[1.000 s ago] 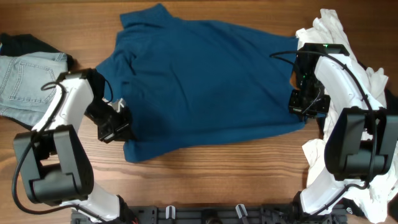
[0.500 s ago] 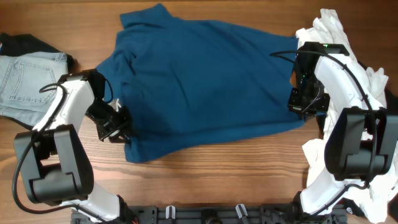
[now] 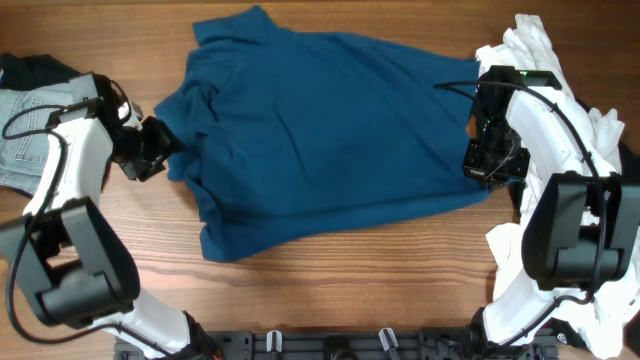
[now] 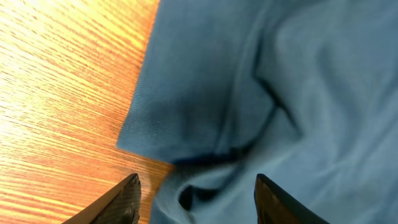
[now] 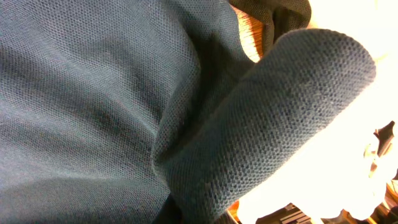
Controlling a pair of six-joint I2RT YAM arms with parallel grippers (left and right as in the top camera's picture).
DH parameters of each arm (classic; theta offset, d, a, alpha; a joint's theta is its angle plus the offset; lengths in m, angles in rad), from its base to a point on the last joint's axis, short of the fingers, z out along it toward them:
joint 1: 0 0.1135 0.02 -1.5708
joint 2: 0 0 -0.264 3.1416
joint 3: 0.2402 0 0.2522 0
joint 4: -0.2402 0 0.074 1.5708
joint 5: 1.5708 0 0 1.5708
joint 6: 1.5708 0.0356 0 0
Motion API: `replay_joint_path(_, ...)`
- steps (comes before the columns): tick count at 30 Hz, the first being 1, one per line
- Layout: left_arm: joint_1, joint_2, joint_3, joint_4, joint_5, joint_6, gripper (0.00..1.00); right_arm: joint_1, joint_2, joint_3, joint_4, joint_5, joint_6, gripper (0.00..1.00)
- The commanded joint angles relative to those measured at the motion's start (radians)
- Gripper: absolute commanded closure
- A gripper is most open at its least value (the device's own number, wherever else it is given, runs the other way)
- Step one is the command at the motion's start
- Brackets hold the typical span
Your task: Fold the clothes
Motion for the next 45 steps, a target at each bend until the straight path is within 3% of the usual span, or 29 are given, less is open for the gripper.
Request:
replay_joint_path(1, -0.006, 0.077, 0.0, -0.009, -0.048, -0.055, 0.39, -0.009, 0.002, -0.006, 0.002, 0.028, 0.018, 0.96)
replay_joint_path(6, -0.008, 0.128, 0.0, 0.019, -0.104, -0.089, 0.38, -0.009, 0.002, -0.006, 0.006, 0.028, 0.011, 0.96)
replay_joint_path(10, -0.016, 0.172, -0.001, 0.026, -0.103, -0.095, 0.6, -0.009, 0.002, -0.006, 0.009, 0.028, 0.01, 0.96)
replay_joint_path(12, -0.017, 0.175, -0.001, 0.027, -0.103, -0.095, 0.88, -0.009, 0.002, -0.006, 0.009, 0.025, -0.008, 0.96)
replay_joint_path(13, -0.017, 0.175, -0.001, 0.03, -0.104, -0.095, 0.96, -0.009, 0.002, -0.006, 0.012, 0.024, -0.008, 0.96)
replay_joint_path(20, 0.087, 0.093, 0.063, 0.034, -0.179, -0.08, 0.96, -0.009, 0.002, -0.006, 0.029, 0.015, -0.008, 0.96)
replay_joint_path(24, 0.169, 0.023, 0.145, 0.061, -0.183, -0.038, 0.96, -0.009, 0.002, -0.006, 0.066, -0.119, -0.061, 0.96)
replay_joint_path(30, 0.188, 0.023, 0.215, 0.08, -0.181, 0.023, 0.96, -0.009, 0.002, -0.006, 0.072, -0.121, -0.061, 0.96)
replay_joint_path(31, 0.188, 0.023, 0.235, 0.058, -0.174, 0.023, 0.68, -0.009, 0.002, -0.006, 0.073, -0.128, -0.061, 0.96)
replay_joint_path(32, 0.185, 0.023, 0.251, -0.005, -0.157, 0.023, 0.47, -0.009, 0.002, -0.006, 0.075, -0.131, -0.061, 0.95)
replay_joint_path(34, 0.173, 0.023, 0.248, -0.19, -0.111, 0.022, 0.22, -0.009, 0.002, -0.006, 0.09, -0.13, -0.061, 0.95)
replay_joint_path(35, 0.158, 0.023, 0.245, -0.308, -0.111, 0.022, 0.16, -0.009, 0.002, -0.006, 0.099, -0.13, -0.061, 0.95)
replay_joint_path(37, 0.116, 0.023, 0.224, -0.416, -0.111, 0.011, 0.17, -0.009, 0.002, -0.006, 0.11, -0.13, -0.061, 0.94)
replay_joint_path(45, -0.183, 0.023, -0.042, -0.404, -0.122, 0.029, 0.17, -0.009, 0.002, -0.006, 0.091, -0.13, -0.06, 0.9)
